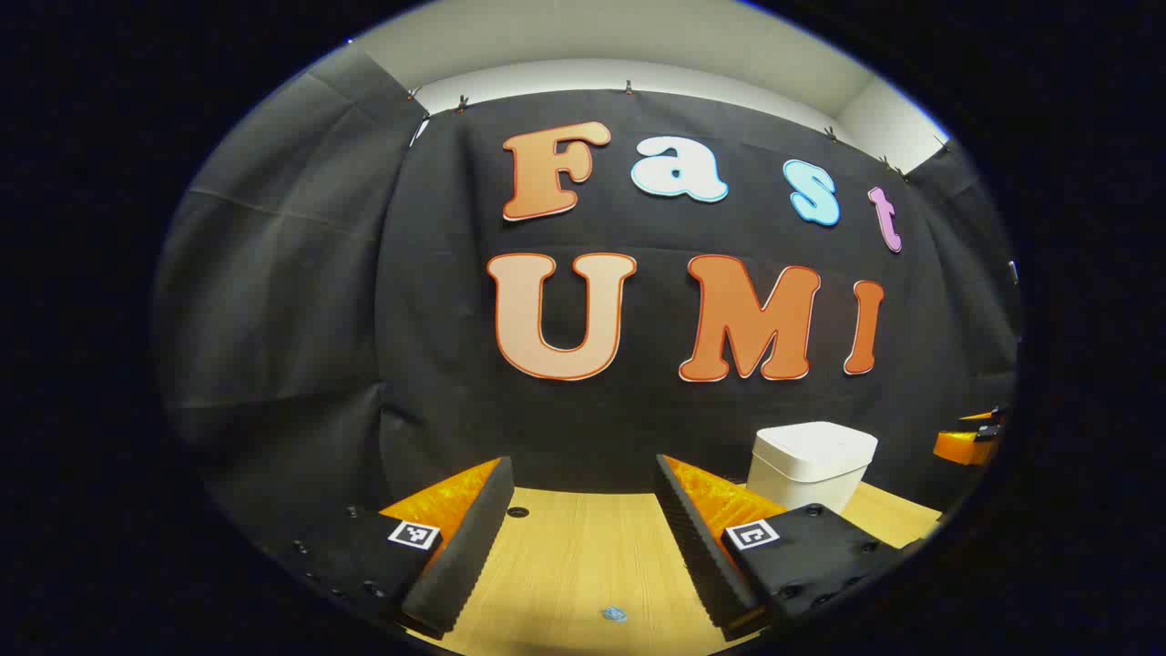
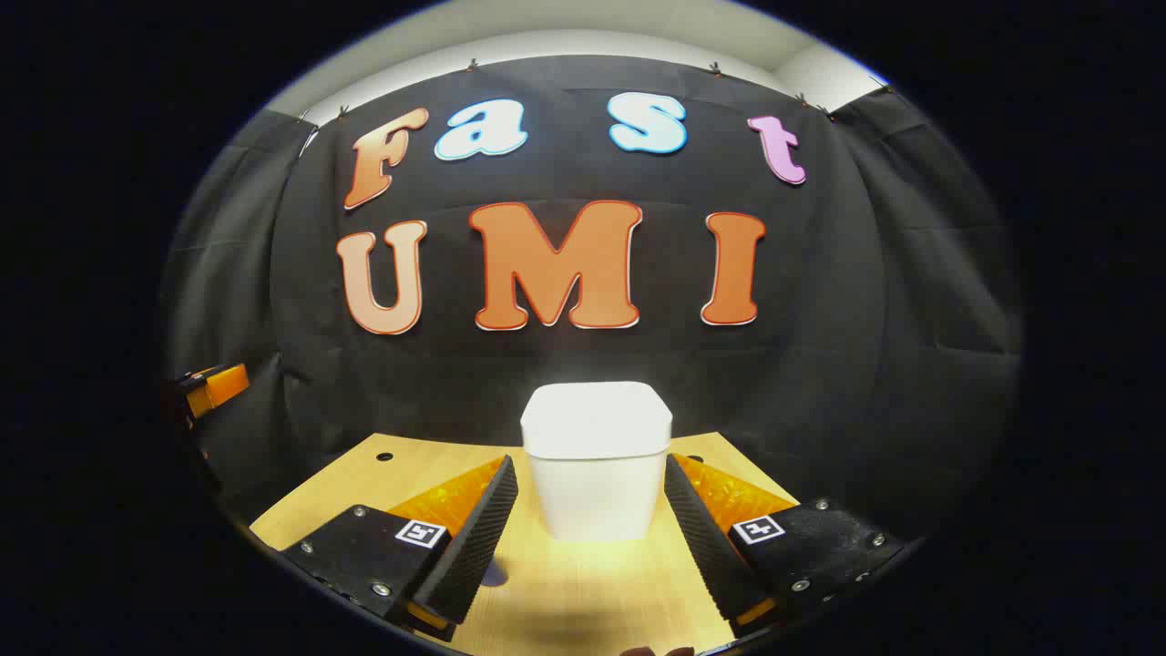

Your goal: Press the lid of the desktop garbage bin to open it, pick up the crumpled paper on the desktop and throw it into the bin, then pick up the pop can on the desktop and drop it into the bin, and finally close the garbage bin lid.

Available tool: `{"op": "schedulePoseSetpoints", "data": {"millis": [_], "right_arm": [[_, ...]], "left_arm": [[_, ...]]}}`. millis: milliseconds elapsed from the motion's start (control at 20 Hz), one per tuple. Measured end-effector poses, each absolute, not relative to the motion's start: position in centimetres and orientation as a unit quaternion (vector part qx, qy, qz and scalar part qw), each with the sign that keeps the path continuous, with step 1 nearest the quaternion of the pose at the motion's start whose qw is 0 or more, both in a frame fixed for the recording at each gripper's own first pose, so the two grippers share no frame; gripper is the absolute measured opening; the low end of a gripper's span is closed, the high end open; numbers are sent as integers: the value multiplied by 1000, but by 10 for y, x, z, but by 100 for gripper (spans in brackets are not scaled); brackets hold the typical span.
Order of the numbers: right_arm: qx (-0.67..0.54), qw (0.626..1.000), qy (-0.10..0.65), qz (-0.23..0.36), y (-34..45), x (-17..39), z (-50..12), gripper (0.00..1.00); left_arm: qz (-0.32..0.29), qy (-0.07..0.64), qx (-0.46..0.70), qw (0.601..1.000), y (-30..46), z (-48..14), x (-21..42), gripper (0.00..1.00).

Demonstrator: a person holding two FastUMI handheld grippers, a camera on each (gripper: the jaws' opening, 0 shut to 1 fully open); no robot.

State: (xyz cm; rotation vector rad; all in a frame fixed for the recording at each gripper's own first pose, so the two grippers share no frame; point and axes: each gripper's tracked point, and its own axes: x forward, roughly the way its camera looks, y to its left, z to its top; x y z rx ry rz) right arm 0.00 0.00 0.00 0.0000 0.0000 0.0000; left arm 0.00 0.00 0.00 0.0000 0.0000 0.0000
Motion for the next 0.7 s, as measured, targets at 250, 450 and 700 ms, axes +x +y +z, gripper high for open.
{"op": "schedulePoseSetpoints", "data": {"millis": [250, 450, 700], "right_arm": [[3, 1000, 6, 1, 22, 2, 9, 98], [-10, 1000, -8, -2, 26, 7, 23, 98], [-15, 1000, 6, 6, 29, 10, 12, 98]], "left_arm": [[-1, 23, -25, 999, 21, -7, 17, 99], [1, 16, -45, 999, 30, -9, 14, 98], [8, 21, -38, 999, 29, -11, 22, 98]]}}
